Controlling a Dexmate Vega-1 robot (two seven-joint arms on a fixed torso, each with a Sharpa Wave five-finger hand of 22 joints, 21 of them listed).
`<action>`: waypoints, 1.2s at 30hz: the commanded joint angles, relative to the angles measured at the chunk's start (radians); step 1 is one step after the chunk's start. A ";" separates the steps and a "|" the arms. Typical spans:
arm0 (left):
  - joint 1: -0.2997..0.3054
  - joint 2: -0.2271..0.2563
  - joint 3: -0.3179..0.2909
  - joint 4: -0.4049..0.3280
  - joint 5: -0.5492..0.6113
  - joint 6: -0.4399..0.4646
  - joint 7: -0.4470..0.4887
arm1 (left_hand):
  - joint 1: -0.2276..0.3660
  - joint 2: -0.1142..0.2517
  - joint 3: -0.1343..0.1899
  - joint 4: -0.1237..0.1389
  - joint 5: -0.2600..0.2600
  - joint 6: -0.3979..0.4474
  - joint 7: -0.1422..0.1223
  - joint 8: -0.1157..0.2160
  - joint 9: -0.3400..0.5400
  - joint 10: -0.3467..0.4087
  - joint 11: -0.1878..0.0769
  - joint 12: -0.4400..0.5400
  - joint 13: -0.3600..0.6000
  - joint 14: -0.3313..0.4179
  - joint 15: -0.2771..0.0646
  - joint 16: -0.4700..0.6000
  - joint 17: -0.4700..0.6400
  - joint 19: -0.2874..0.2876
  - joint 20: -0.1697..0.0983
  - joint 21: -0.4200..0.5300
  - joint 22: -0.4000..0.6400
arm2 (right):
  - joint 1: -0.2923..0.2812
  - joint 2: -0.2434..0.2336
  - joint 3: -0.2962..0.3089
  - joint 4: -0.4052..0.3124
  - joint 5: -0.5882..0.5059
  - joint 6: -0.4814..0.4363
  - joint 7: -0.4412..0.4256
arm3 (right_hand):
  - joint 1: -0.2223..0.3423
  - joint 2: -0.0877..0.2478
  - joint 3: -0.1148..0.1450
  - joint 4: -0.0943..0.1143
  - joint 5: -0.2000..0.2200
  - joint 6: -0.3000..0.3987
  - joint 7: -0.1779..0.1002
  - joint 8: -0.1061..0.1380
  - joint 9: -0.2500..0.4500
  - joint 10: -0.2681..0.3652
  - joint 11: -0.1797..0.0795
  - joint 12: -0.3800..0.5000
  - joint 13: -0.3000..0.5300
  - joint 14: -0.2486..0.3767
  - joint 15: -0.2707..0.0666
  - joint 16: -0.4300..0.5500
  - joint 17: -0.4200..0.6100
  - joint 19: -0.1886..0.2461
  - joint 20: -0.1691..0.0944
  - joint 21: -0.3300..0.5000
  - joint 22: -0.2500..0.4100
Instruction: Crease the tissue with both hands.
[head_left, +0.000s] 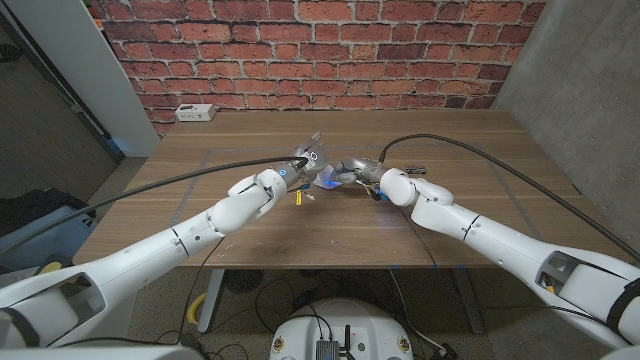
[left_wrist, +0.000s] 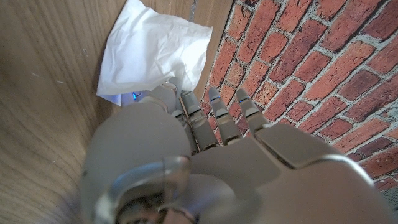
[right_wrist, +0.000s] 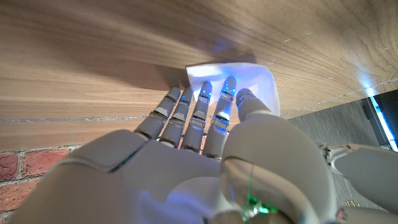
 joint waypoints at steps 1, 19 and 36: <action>-0.056 -0.018 0.039 0.075 -0.024 -0.028 0.058 | -0.003 -0.006 -0.001 0.000 -0.003 0.004 -0.001 -0.007 0.006 0.008 -0.004 -0.002 0.004 0.010 -0.130 -0.006 0.002 0.005 -0.007 0.007 0.003 | 0.008 0.005 -0.003 0.005 0.010 -0.028 0.005 | 0.007 -0.010 0.000 -0.005 0.001 -0.005 0.004 -0.006 0.002 -0.004 0.006 -0.006 0.003 -0.007 -0.058 0.001 0.002 0.008 0.002 0.002 0.003; -0.052 -0.046 0.066 0.126 -0.029 0.065 0.207 | -0.071 -0.002 -0.034 0.033 -0.003 -0.297 -0.019 -0.075 0.000 -0.277 0.025 -0.107 -0.001 -0.077 -0.093 -0.035 0.016 -0.020 0.002 0.010 -0.002 | 0.007 -0.009 -0.005 -0.019 0.010 -0.043 0.004 | 0.010 -0.015 0.003 -0.018 -0.002 -0.062 0.022 -0.027 0.003 -0.053 0.032 -0.031 0.004 -0.015 -0.053 -0.003 0.000 0.007 0.006 0.001 0.003; -0.009 -0.031 0.053 0.097 -0.067 0.123 0.289 | -0.117 0.007 -0.006 0.062 0.000 -0.479 -0.024 -0.076 -0.007 -0.428 0.050 -0.113 -0.018 -0.125 -0.078 -0.038 0.018 -0.020 0.005 0.016 -0.003 | -0.084 -0.029 0.070 -0.027 0.018 0.092 -0.217 | -0.053 -0.045 -0.024 -0.004 -0.012 -0.196 0.036 -0.035 0.007 -0.214 0.044 -0.068 0.009 -0.067 -0.040 -0.033 -0.003 -0.004 0.014 -0.007 0.003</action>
